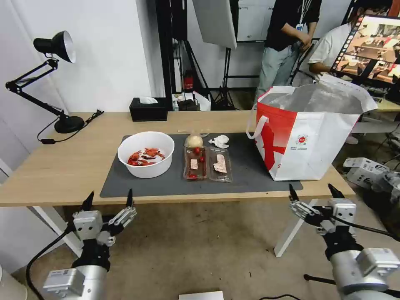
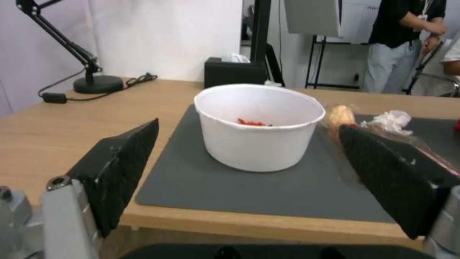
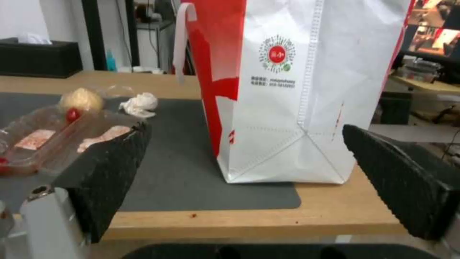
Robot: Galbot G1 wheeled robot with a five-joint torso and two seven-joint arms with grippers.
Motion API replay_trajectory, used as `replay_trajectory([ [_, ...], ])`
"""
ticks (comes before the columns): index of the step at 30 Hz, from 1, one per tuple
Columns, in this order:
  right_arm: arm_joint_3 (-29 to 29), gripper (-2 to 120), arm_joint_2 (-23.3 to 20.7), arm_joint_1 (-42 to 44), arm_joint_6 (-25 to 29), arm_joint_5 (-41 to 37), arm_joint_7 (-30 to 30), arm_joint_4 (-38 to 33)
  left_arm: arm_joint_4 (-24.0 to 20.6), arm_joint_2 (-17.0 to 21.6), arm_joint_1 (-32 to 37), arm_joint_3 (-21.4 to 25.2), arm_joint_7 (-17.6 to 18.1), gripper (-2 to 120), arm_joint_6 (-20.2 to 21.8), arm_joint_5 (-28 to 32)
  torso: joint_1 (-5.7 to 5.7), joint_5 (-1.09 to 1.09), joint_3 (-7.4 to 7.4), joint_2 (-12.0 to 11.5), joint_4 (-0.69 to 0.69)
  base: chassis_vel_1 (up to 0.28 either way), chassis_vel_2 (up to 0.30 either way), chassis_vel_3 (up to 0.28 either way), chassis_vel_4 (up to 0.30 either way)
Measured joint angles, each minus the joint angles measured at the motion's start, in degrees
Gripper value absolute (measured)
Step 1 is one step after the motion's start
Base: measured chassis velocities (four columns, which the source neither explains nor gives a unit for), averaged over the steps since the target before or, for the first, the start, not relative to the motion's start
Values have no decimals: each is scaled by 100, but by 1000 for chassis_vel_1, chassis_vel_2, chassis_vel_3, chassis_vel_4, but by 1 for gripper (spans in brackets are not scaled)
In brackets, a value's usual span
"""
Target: Pick up the trash from the table and place it into the takeout bag.
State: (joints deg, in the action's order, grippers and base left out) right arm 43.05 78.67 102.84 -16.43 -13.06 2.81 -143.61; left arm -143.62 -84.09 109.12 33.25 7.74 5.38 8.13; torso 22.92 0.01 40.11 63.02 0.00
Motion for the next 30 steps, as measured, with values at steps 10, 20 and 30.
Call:
replay_trajectory([
  [10, -53, 100, -52, -97, 26, -250, -55, 10, 13, 61, 42, -134, 17, 100, -1, 110, 0, -1, 0, -1, -1, 0, 0, 0, 0],
  [20, -666, 100, -645, -791, -89, -2947, 505, 513, 27, 189, 123, -43, 27, 100, -5, 218, 0, -1, 0, -1, 0, 0, 0, 0, 0],
  [30, -2036, 100, -848, -2369, -126, -5291, 1682, 1274, 33, 213, 387, 1, 29, 100, -123, 99, 0, -1, 0, -1, 0, 0, 0, 0, 0],
])
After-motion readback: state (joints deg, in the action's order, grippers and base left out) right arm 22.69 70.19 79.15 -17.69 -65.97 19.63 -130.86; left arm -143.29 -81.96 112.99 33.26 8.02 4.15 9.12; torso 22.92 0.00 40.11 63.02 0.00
